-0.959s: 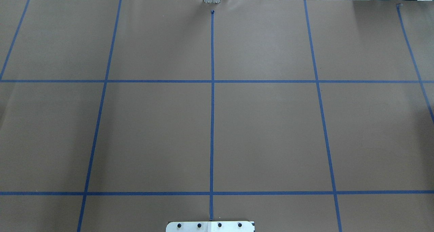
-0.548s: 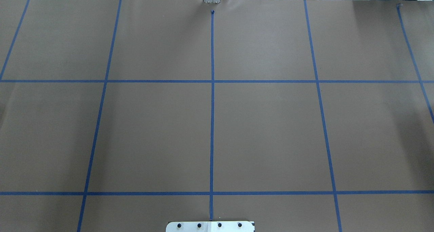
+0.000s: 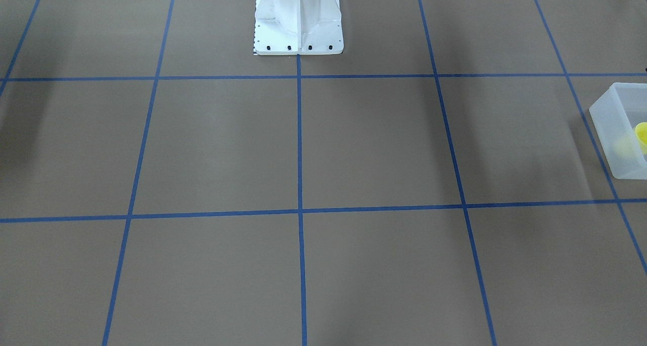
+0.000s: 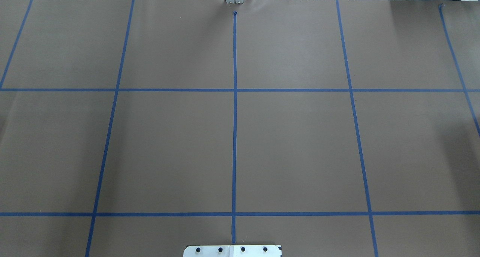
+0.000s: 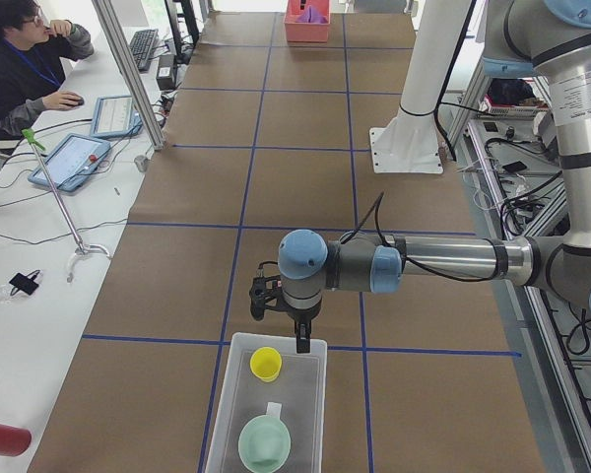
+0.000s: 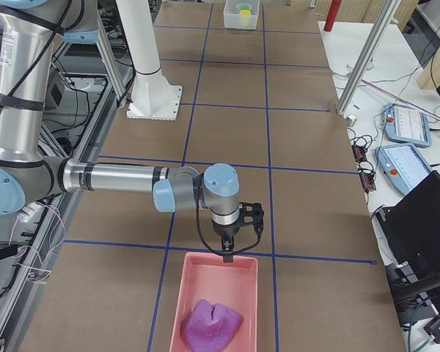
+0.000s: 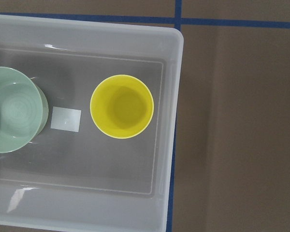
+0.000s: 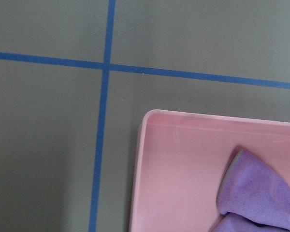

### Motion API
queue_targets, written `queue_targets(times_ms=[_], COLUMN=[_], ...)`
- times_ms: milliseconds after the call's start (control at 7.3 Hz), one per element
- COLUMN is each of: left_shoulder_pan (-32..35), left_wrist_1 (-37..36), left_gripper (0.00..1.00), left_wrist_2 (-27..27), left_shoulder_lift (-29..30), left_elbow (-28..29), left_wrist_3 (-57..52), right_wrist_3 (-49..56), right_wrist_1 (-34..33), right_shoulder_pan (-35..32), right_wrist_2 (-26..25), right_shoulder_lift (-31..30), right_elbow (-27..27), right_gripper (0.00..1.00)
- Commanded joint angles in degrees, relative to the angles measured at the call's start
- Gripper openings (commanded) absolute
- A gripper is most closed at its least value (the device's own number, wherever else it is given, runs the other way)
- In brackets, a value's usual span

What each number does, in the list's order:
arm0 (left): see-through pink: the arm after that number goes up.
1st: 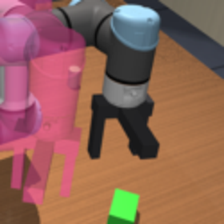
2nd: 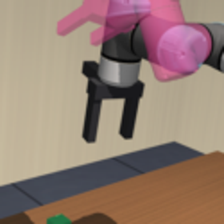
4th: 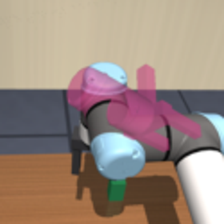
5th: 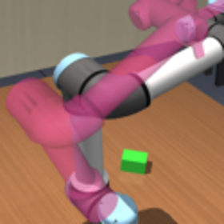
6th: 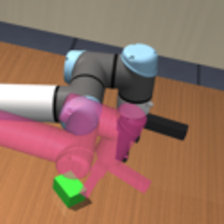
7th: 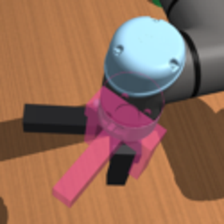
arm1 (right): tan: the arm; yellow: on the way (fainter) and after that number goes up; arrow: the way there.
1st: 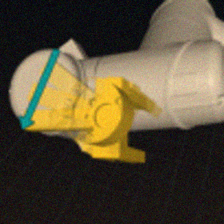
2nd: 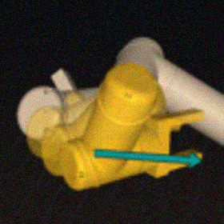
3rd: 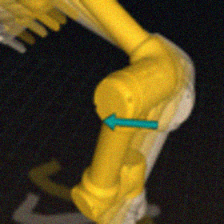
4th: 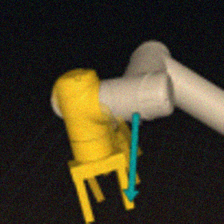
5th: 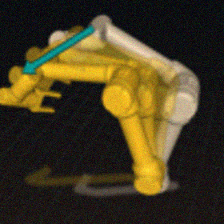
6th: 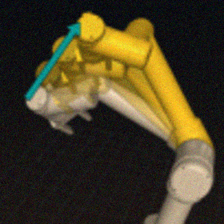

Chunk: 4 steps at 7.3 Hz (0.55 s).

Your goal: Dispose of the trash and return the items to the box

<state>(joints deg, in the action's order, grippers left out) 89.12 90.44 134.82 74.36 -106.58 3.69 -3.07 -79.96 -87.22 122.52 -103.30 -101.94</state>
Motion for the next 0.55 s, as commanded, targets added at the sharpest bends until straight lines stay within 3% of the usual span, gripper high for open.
queue_targets(times_ms=[0,411], left_shoulder_pan=[0.0,0.0], left_wrist_1=[0.0,0.17], left_gripper=[0.99,0.99], left_wrist_2=[0.0,0.0], left_shoulder_lift=[0.0,0.0], left_elbow=[0.06,0.06], left_wrist_3=[0.0,0.0], right_wrist_3=[11.62,11.07], right_wrist_1=[-2.29,-12.2], right_shoulder_pan=[0.73,0.65], right_wrist_2=[-1.42,7.95], right_shoulder_lift=[0.29,0.73], right_elbow=[-0.36,-1.16], right_gripper=[1.0,1.0])
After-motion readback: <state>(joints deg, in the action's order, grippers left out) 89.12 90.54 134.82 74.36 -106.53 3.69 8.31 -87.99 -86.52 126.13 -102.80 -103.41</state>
